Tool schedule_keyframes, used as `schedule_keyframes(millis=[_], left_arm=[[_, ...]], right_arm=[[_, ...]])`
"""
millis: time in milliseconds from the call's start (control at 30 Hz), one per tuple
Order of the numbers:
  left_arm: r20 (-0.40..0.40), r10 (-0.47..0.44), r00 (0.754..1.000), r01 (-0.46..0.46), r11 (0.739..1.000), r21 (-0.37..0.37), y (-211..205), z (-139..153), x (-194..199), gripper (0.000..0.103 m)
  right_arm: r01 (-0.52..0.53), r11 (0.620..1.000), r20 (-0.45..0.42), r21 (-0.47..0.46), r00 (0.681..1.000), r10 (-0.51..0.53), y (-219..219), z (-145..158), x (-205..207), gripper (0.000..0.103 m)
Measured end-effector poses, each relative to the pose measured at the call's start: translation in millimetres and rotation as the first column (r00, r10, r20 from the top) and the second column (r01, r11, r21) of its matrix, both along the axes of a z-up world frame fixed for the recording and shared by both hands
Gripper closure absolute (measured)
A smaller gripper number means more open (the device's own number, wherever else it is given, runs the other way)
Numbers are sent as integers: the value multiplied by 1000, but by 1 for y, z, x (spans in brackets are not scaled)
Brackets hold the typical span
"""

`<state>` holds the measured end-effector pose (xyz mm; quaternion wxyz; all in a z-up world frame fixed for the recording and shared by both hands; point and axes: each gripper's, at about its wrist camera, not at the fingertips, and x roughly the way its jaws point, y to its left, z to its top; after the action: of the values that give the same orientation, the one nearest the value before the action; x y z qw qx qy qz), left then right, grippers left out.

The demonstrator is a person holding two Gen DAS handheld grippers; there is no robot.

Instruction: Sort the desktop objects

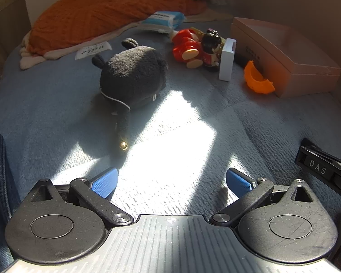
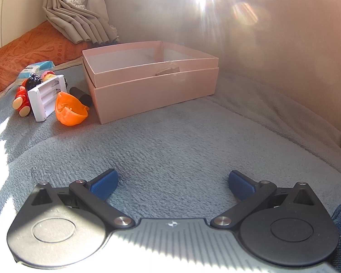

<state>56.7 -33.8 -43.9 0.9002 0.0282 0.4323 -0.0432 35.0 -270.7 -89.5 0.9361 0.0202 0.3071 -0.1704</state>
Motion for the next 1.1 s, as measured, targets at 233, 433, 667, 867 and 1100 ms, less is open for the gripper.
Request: schedule_keyframes(millis=[233,433,667,867,1100], left_arm=[[-24,17,1000,-18,999,-32,5,-4,3,0],[-22,12,1000,-13,999,-32,4,-3,2,0],[-31,8,999,-9,1000,-27,3,-5,3,0],[-48,0,999,-1,1000,-14,2,-8,4,0],[-63,-26,998,27,999,22,-1,-11,3,0]], right_arm=[[-2,999,-26,33,1000,3,-4,5,3,0],[19,995,-66,97,998,-13,-6,9,3,0],[21,992,-63,127,998,-13,-10,9,2,0],[-75,997,-58,11,995,76,1,9,3,0],[-57,987,-89,153,993,71,-19,15,11,0]])
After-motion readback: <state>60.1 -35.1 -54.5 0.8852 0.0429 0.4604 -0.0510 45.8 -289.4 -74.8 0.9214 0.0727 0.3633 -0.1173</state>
